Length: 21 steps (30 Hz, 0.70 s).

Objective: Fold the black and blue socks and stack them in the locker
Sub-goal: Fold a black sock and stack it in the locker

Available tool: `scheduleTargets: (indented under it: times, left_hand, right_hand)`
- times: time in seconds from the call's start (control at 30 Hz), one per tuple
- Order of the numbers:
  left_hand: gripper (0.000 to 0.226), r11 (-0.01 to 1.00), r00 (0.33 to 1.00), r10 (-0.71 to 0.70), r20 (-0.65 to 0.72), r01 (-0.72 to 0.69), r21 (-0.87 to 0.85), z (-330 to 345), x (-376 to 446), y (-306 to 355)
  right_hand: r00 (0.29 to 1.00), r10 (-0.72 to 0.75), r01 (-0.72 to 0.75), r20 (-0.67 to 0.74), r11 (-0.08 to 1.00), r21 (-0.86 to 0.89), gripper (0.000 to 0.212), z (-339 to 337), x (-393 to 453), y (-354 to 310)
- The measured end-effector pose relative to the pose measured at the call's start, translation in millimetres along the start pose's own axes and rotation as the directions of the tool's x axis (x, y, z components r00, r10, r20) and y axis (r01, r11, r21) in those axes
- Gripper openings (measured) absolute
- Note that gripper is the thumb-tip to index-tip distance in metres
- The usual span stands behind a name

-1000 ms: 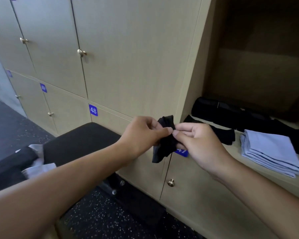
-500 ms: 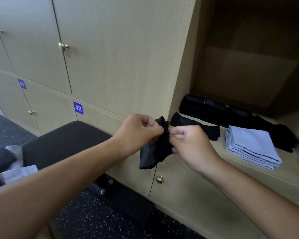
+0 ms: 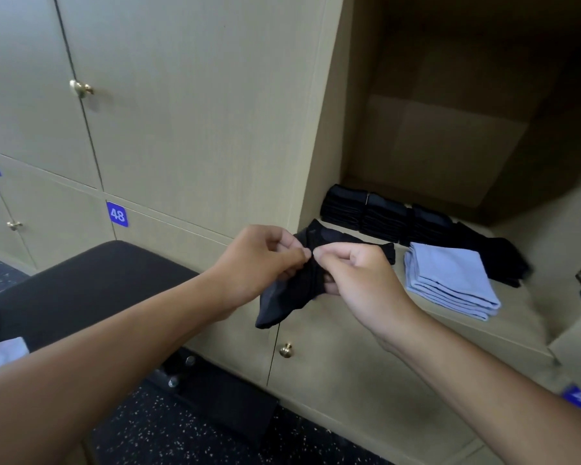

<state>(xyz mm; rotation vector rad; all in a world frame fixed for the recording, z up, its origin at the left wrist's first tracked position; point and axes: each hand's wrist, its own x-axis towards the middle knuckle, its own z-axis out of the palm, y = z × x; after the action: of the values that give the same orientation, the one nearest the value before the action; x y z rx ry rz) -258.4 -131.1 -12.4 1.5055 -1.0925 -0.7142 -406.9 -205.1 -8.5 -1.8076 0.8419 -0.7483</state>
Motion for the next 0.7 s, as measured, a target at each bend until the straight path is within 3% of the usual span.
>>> scheduleTargets:
  times: [0.07,0.17,0.3,0.4,0.53,0.6,0.7]
  left_hand:
    - [0.017,1.0,0.999,0.016,0.04,-0.015,-0.02,2,3,0]
    - [0.031,0.987,0.993,0.015,0.12,0.004,-0.16,8,7,3]
    - [0.042,0.968,0.983,-0.004,0.181,0.049,-0.244,21,12,7]
    - [0.03,0.978,0.993,0.009,0.114,0.015,-0.208,29,14,8]
    - [0.004,0.997,0.994,0.062,-0.093,-0.067,-0.044,33,18,7]
    - [0.016,0.998,0.988,0.034,-0.151,-0.042,-0.053,36,21,5]
    - [0.028,0.97,0.994,-0.029,-0.101,0.004,-0.243,38,24,7]
  right_hand:
    - [0.998,-0.01,0.01,0.054,1.0,-0.003,0.022,-6,-3,-3]
    - [0.997,0.001,-0.007,0.083,0.997,0.072,0.01,-18,-6,-3]
    - [0.999,0.037,-0.037,0.003,0.999,0.027,0.028,-31,-3,7]
    - [0.995,0.057,-0.058,-0.078,0.998,-0.013,0.03,-41,-1,10]
    - [0.99,0.066,-0.062,-0.125,0.997,0.04,0.031,-56,-2,5]
    - [0.992,0.064,-0.054,-0.111,0.994,0.092,0.03,-66,-3,4]
    - [0.996,0.075,-0.062,-0.05,0.972,0.228,0.032,-77,-2,4]
